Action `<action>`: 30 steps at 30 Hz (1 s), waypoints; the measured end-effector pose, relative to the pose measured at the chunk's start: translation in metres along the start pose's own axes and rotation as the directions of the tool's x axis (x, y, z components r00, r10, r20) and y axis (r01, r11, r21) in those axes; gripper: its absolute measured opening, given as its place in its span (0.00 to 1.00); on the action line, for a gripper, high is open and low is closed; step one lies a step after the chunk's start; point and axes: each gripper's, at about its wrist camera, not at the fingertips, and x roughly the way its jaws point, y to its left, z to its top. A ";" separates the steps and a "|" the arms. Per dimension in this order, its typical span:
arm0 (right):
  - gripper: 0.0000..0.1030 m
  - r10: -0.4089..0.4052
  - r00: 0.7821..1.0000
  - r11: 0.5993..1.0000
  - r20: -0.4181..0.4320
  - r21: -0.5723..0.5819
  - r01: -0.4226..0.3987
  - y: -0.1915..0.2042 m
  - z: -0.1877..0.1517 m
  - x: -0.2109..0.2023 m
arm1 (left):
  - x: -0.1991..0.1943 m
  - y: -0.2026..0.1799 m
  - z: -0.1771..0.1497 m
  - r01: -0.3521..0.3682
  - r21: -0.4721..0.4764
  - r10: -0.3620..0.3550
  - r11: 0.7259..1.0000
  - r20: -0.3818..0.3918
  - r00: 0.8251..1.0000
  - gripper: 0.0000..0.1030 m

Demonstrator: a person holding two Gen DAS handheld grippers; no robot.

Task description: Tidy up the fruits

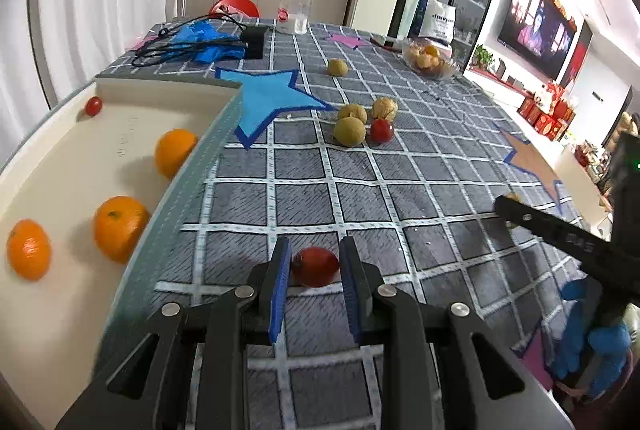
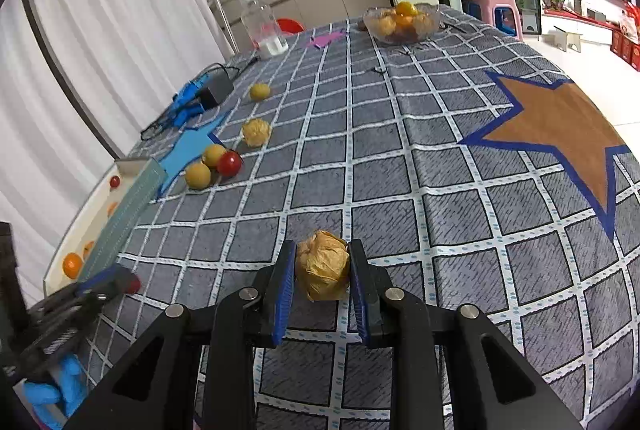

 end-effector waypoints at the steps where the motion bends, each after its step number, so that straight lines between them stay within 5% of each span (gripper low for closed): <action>1: 0.26 -0.006 1.000 1.000 -0.002 -0.003 0.006 0.001 0.000 0.000 | -0.009 0.003 0.000 0.000 0.001 0.000 1.000 0.019 1.000 0.26; 9: 0.26 -0.003 1.000 1.000 -0.020 -0.015 0.003 0.021 0.003 -0.002 | -0.046 0.029 0.007 0.012 -0.005 -0.012 1.000 0.081 0.997 0.27; 18: 0.26 -0.016 1.000 0.997 -0.017 -0.080 0.014 0.041 -0.005 -0.008 | -0.002 -0.007 -0.014 0.014 0.105 -0.010 0.994 -0.037 0.999 0.39; 21: 0.26 -0.014 1.000 0.997 -0.012 -0.081 0.013 0.039 -0.005 -0.013 | 0.006 -0.008 -0.011 -0.013 0.093 0.016 0.996 -0.034 0.999 0.36; 23: 0.26 -0.008 1.000 0.997 -0.010 -0.082 0.007 0.040 -0.004 -0.015 | 0.007 -0.006 -0.009 -0.008 0.077 0.012 0.997 -0.040 0.999 0.24; 30: 0.26 0.049 0.998 0.991 -0.032 -0.123 -0.053 0.071 0.003 -0.006 | -0.015 0.013 -0.002 0.009 0.015 -0.009 1.000 0.000 1.000 0.24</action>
